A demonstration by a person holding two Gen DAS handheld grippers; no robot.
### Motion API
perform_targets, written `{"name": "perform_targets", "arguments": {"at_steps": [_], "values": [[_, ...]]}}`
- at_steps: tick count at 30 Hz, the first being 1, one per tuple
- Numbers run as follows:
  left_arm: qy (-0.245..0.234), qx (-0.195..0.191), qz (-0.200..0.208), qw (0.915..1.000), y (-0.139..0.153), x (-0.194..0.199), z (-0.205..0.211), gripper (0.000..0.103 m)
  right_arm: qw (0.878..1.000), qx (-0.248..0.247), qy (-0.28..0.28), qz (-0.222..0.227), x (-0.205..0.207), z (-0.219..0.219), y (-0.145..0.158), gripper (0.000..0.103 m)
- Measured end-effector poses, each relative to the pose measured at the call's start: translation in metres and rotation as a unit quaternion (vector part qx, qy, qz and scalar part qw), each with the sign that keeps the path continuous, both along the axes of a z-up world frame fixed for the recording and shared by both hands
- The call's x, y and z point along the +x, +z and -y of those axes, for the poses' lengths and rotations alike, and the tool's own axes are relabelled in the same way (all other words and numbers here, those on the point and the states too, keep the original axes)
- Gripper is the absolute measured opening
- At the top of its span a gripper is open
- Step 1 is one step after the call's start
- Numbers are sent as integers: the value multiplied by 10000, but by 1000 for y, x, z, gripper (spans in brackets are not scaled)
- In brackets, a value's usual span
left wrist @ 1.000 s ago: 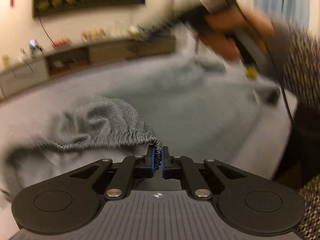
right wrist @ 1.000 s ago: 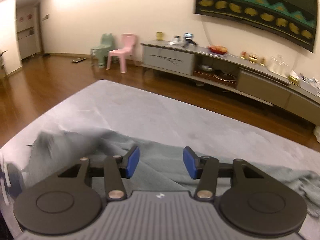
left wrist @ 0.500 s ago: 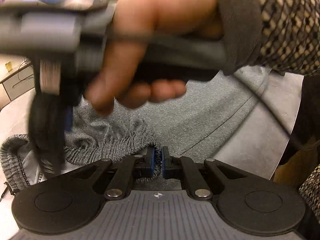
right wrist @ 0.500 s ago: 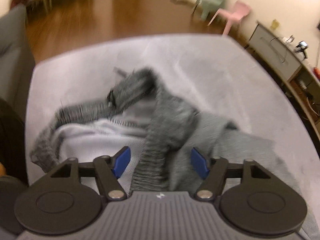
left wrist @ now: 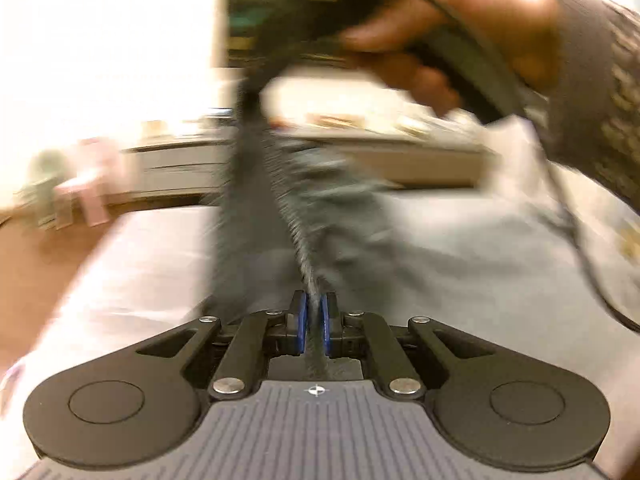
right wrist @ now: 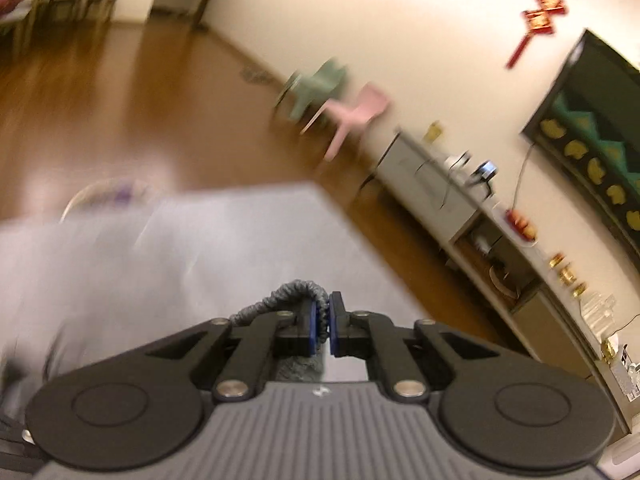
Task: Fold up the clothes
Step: 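Pull the waistband with the left gripper while the right gripper grasps and releases fabric, then open the left gripper and release the waistband onto the table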
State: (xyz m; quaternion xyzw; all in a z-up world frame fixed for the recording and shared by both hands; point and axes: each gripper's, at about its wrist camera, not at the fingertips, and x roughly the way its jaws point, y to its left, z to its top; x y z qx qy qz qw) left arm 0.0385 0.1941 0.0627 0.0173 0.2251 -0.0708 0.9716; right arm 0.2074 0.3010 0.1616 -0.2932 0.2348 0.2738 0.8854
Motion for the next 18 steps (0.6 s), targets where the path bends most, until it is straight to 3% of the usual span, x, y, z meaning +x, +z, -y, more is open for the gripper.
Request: {"name": "perform_targets", "arguments": {"at_steps": [1, 3, 4, 5, 8, 9, 12, 13, 15, 17, 18], "values": [[404, -43, 7, 9992, 3, 17, -14, 6, 9996, 222, -156, -83, 21, -5, 2, 7], [794, -331, -284, 9959, -2, 41, -41, 6, 9958, 695, -509, -301, 65, -15, 3, 21], [983, -530, -502, 9925, -7, 53, -54, 6, 9913, 906, -699, -645, 83, -9, 2, 43], [1095, -815, -802, 9874, -15, 61, -66, 6, 9830, 1286, -905, -946, 92, 11, 3, 51], [1198, -1242, -1183, 9779, -22, 66, -82, 6, 9474, 2356, -1402, -1650, 105, 81, 5, 56], [1193, -1215, -1221, 9778, -22, 65, -81, 8, 9422, 2474, -1469, -1716, 100, 106, 2, 56], [1100, -1188, -1267, 9786, -17, 68, -81, 12, 9442, 2226, -1875, -1541, 71, 186, -22, 60], [1039, -1191, -1275, 9792, -14, 65, -87, 19, 9411, 2119, -2120, -1565, 60, 218, -34, 60], [924, -1143, -1265, 9810, -15, 70, -85, 42, 9310, 1905, -2649, -1637, 39, 287, -60, 60], [882, -1007, -1321, 9822, -32, 79, -75, 71, 9146, 1816, -3185, -1707, 19, 344, -85, 60], [892, -901, -1386, 9822, -32, 85, -71, 75, 9052, 1784, -3447, -1731, 8, 373, -97, 60]]}}
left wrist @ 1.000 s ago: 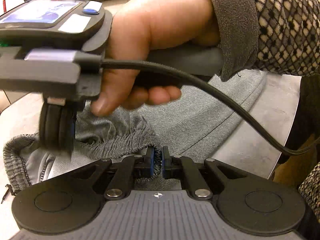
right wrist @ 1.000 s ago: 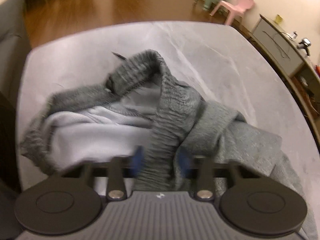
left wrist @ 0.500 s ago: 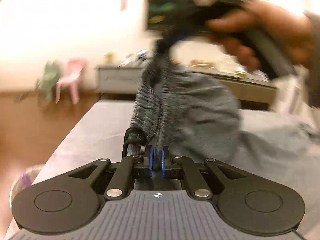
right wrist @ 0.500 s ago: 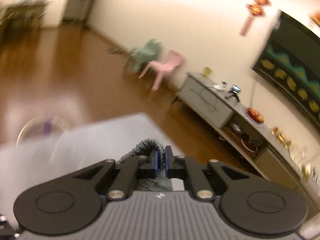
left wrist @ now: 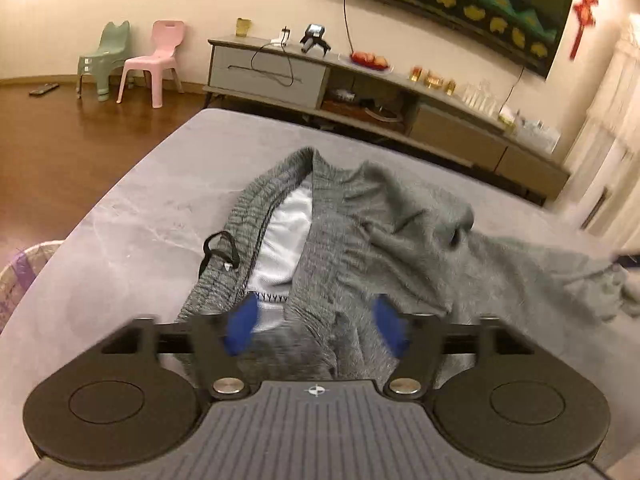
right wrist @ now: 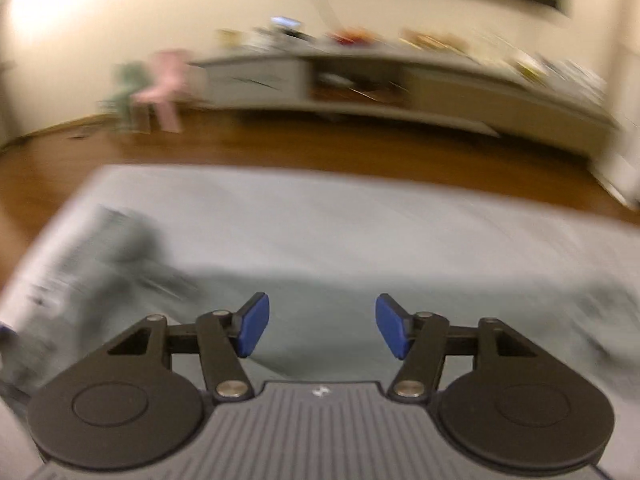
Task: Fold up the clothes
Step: 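Open the left gripper and release the waistband onto the table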
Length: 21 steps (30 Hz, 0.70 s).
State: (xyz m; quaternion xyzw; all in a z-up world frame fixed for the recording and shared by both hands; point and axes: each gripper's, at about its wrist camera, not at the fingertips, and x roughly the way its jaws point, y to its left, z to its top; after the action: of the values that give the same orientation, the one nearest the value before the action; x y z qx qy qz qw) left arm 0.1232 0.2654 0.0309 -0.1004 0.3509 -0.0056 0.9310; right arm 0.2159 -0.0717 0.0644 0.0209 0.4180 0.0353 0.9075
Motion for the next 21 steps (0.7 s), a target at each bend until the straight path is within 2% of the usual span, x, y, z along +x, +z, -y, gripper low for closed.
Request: {"name": "perform_targets", "arguments": {"at_steps": [3, 4, 5, 6, 7, 8, 12, 13, 15, 16, 18, 19, 20, 21], "values": [[-98, 313, -201, 9993, -9, 3, 13, 74, 9979, -24, -611, -209, -33, 76, -33, 60], [-136, 414, -231, 9988, -11, 0, 16, 68, 9974, 7, -694, -214, -39, 90, -41, 60], [-130, 528, -263, 9982, -13, -1, 17, 46, 9969, 45, -759, -208, -43, 101, -49, 61], [-124, 641, -295, 9974, -15, -2, 17, 34, 9964, 82, -824, -203, -46, 112, -57, 62], [-119, 755, -327, 9965, -17, -4, 18, 18, 9958, 119, -888, -198, -50, 124, -64, 62], [93, 829, -341, 9959, -19, -6, 11, 15, 9954, 167, -928, -177, -47, 128, -69, 63], [1196, 687, -430, 9895, -13, -25, -28, 14, 9932, 354, -1101, -145, -29, 143, -76, 63], [1368, 620, -365, 9880, -8, -32, -34, 14, 9928, 406, -1111, -169, -25, 146, -78, 63], [1455, 245, -144, 9890, 9, -42, -38, 15, 9923, 502, -1115, -176, -19, 152, -78, 63], [1369, 56, 2, 9906, 20, -42, -35, 20, 9921, 552, -1117, -164, -18, 155, -77, 64], [1150, -295, 289, 9925, 40, -36, -27, 41, 9909, 700, -1143, -112, -14, 158, -74, 67], [1009, -486, 395, 9929, 48, -24, -19, 63, 9898, 793, -1182, -92, -13, 159, -72, 68], [891, -614, 307, 9937, 49, -3, -14, 81, 9888, 881, -1203, -86, -14, 160, -70, 69], [773, -743, 218, 9940, 50, 17, -8, 85, 9878, 975, -1210, -80, -13, 161, -70, 69]]}}
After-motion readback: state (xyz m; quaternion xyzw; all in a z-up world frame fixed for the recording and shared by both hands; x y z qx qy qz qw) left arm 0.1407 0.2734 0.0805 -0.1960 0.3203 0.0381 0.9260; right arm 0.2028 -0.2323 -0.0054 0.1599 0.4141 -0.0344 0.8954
